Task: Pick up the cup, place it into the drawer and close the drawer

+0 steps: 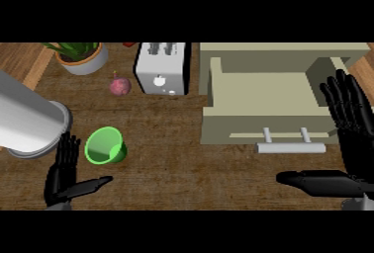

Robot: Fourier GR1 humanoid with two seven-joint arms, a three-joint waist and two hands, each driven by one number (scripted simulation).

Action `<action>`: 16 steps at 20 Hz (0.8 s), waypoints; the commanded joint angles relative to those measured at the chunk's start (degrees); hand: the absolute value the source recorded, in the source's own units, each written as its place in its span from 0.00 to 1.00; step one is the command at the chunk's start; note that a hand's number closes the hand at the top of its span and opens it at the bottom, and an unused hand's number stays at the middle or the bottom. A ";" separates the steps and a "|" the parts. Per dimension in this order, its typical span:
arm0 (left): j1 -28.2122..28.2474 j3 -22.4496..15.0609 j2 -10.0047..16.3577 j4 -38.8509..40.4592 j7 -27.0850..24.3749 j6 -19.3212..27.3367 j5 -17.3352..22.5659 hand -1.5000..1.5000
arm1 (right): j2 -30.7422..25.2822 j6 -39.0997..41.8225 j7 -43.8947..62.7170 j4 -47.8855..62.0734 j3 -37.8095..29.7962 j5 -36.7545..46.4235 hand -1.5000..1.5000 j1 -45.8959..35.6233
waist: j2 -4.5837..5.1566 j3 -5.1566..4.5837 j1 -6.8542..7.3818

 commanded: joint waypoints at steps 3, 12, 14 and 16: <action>-5.55 1.23 0.59 16.07 -12.01 -0.35 -1.00 0.00 | -0.82 1.90 2.19 -2.62 -0.78 -1.53 0.00 0.80 | 0.01 -0.02 -0.22; -14.43 2.63 4.96 29.81 -17.22 -2.06 -1.45 0.00 | 0.19 2.86 -0.23 -2.31 -0.99 -1.96 0.00 2.85 | 0.14 -0.07 -0.59; -12.85 2.36 3.97 31.66 -20.96 -2.75 -2.13 0.00 | -0.30 2.82 -0.73 1.30 -1.79 -2.30 0.00 -0.90 | 0.28 -0.11 -0.64; -15.16 2.03 2.20 31.50 -19.37 -0.82 -2.39 0.00 | 1.43 0.78 -2.79 3.72 0.81 2.08 0.00 -1.29 | 0.39 -0.15 -0.79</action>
